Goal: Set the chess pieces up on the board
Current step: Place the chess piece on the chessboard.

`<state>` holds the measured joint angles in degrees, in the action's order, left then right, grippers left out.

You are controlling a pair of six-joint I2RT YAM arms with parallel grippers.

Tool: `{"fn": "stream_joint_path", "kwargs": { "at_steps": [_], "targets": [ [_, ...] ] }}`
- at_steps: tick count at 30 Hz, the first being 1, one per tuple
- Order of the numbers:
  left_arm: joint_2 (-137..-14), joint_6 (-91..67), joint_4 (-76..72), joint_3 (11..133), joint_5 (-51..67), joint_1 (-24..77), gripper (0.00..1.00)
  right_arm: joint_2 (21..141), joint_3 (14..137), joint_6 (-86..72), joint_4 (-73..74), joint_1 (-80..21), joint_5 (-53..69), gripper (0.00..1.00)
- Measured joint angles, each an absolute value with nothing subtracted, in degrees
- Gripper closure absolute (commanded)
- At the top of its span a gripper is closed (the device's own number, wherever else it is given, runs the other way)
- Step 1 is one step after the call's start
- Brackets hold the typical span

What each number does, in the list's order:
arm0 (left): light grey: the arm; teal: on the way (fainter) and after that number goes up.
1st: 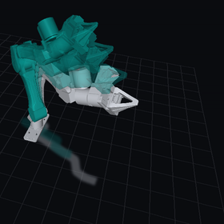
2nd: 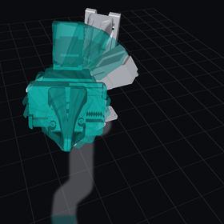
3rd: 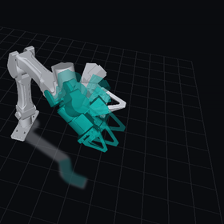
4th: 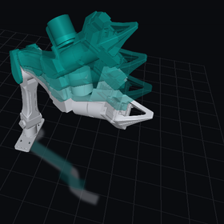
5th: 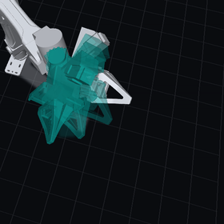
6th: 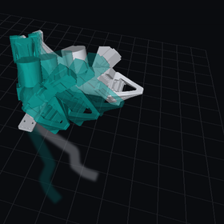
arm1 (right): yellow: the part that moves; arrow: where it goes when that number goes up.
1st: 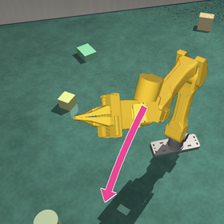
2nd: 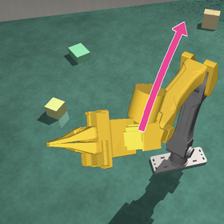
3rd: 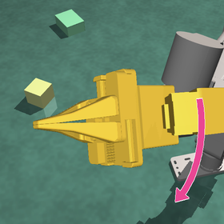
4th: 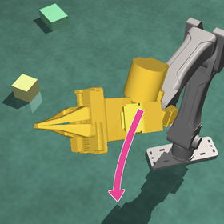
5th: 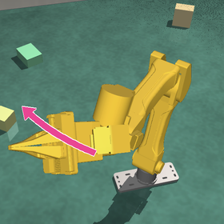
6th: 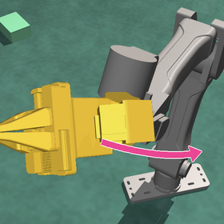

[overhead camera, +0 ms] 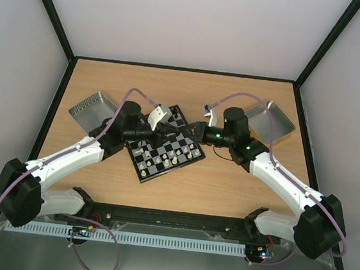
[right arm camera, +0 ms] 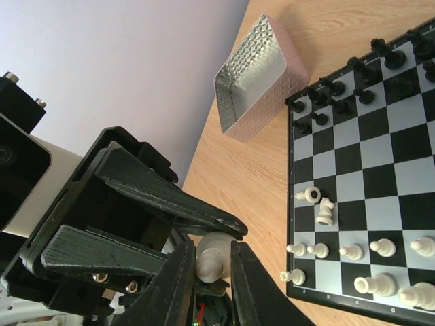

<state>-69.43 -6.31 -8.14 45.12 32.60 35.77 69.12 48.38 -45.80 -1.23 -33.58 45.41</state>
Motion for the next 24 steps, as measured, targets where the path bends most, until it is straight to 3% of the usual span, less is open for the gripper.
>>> {"fn": "stream_joint_path", "kwargs": {
  "at_steps": [4, 12, 18, 24],
  "targets": [
    [-69.43, -6.44, -8.12, 45.04, 32.58, 35.81, 0.74, 69.23, 48.4, -45.98, -1.91, -33.58, 46.17, 0.98],
    [-69.19, -8.73, -5.96, 45.06, 29.98, 36.47, 0.3, 69.23, 48.42, -44.66, -1.52, -33.61, 43.86, 0.98],
    [-65.25, -15.59, 2.68, 46.33, 13.91, 36.69, 0.24, 69.23, 49.58, -40.56, 3.4, -34.22, 36.07, 0.98],
    [-55.83, -22.94, 12.12, 46.89, -3.05, 36.67, 0.23, 70.67, 52.75, -34.81, 10.72, -40.58, 18.11, 0.98]
  ]
}}
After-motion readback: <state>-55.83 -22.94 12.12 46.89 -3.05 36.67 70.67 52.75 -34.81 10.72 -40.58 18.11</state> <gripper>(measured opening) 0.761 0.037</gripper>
